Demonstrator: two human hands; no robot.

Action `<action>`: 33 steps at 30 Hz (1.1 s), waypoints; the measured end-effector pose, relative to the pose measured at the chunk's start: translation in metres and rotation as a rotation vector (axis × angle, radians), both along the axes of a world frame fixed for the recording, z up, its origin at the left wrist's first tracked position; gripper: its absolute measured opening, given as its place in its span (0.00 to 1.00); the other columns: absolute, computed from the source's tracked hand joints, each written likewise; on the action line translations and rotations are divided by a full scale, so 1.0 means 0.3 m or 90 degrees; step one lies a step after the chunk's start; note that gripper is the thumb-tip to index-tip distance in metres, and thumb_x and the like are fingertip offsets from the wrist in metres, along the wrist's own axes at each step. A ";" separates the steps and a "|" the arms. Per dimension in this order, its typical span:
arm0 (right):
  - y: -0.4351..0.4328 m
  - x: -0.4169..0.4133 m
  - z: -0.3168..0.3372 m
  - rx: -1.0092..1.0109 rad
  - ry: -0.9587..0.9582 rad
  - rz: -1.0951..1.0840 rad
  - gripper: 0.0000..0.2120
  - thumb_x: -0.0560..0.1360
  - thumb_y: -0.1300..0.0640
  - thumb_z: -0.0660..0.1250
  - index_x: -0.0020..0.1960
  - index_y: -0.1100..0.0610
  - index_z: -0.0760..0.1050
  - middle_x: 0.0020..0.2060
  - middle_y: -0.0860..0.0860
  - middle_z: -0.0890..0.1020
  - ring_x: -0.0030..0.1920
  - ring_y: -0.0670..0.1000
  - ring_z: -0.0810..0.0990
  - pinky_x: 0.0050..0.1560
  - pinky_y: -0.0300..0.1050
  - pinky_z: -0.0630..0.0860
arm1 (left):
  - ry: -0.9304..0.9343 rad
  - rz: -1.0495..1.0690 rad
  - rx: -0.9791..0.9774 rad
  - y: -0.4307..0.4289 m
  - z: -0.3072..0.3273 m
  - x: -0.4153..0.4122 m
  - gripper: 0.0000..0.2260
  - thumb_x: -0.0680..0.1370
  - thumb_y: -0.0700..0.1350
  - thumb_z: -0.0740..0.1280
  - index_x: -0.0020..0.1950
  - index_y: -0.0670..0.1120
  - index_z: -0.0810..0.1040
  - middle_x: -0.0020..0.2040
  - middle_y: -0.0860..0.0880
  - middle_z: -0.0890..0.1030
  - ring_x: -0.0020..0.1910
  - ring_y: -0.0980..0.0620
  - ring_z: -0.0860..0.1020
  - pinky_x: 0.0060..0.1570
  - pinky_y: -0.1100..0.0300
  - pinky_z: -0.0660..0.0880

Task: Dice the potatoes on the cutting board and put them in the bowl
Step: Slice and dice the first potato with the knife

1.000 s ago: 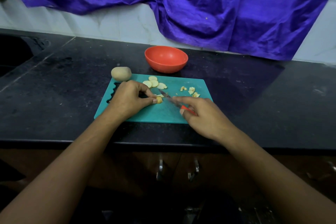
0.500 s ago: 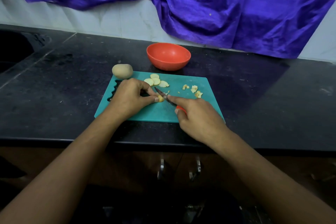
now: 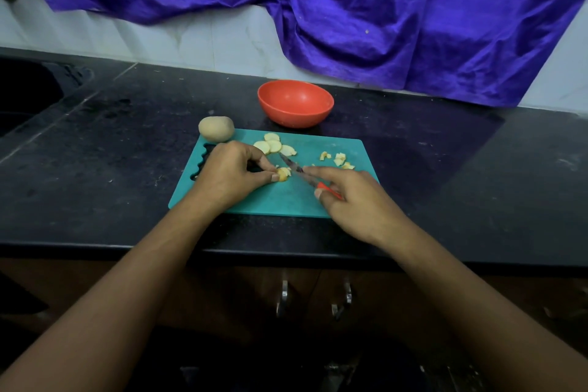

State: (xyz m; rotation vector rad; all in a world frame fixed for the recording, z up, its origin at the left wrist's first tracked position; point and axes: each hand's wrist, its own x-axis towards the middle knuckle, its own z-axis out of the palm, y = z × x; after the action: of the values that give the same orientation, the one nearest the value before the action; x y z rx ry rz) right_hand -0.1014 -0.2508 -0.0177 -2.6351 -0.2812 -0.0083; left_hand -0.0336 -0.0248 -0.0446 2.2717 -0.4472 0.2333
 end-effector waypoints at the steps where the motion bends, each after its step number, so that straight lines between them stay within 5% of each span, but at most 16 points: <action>1: 0.005 -0.003 -0.005 -0.001 -0.011 -0.002 0.23 0.83 0.51 0.64 0.75 0.35 0.68 0.71 0.45 0.75 0.63 0.47 0.77 0.61 0.49 0.77 | -0.002 0.000 0.000 0.000 0.000 0.001 0.03 0.72 0.49 0.80 0.43 0.53 0.88 0.41 0.60 0.86 0.44 0.66 0.81 0.46 0.73 0.73; 5: 0.032 0.003 -0.025 -0.044 -0.038 0.005 0.23 0.83 0.49 0.62 0.75 0.33 0.67 0.61 0.47 0.81 0.42 0.42 0.77 0.42 0.44 0.73 | -0.010 0.000 0.005 0.000 -0.002 0.000 0.03 0.71 0.49 0.80 0.42 0.54 0.88 0.40 0.61 0.86 0.43 0.66 0.81 0.42 0.73 0.71; 10: 0.057 -0.006 -0.022 -0.085 -0.064 -0.003 0.23 0.83 0.49 0.61 0.76 0.34 0.66 0.50 0.47 0.81 0.36 0.43 0.73 0.40 0.44 0.70 | -0.019 -0.005 -0.006 0.002 -0.004 0.000 0.03 0.71 0.49 0.80 0.41 0.54 0.87 0.39 0.61 0.85 0.42 0.66 0.81 0.43 0.70 0.73; 21: 0.131 -0.010 -0.003 -0.180 -0.115 0.000 0.25 0.84 0.51 0.57 0.79 0.40 0.63 0.34 0.44 0.68 0.38 0.48 0.72 0.41 0.49 0.75 | -0.028 -0.018 0.003 0.001 0.005 -0.005 0.06 0.72 0.46 0.79 0.41 0.56 0.86 0.40 0.61 0.85 0.44 0.66 0.81 0.45 0.71 0.72; 26: 0.087 -0.033 -0.004 -0.221 -0.107 0.016 0.25 0.84 0.51 0.57 0.80 0.38 0.60 0.34 0.44 0.69 0.39 0.49 0.72 0.42 0.49 0.70 | -0.020 -0.018 -0.002 -0.001 0.004 -0.007 0.05 0.72 0.47 0.80 0.41 0.56 0.86 0.40 0.61 0.85 0.44 0.64 0.82 0.50 0.64 0.77; 33: 0.012 -0.033 0.031 -0.217 -0.059 0.053 0.23 0.84 0.50 0.59 0.78 0.36 0.64 0.39 0.42 0.72 0.35 0.42 0.66 0.43 0.44 0.67 | -0.013 -0.008 -0.001 0.002 -0.001 0.000 0.04 0.72 0.48 0.80 0.41 0.56 0.86 0.40 0.62 0.85 0.44 0.66 0.81 0.48 0.68 0.75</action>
State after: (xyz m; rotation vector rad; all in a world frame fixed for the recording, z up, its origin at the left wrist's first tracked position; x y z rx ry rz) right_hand -0.1114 -0.2473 -0.0083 -2.9639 -0.4598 -0.0606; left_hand -0.0337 -0.0241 -0.0449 2.2661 -0.4715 0.2515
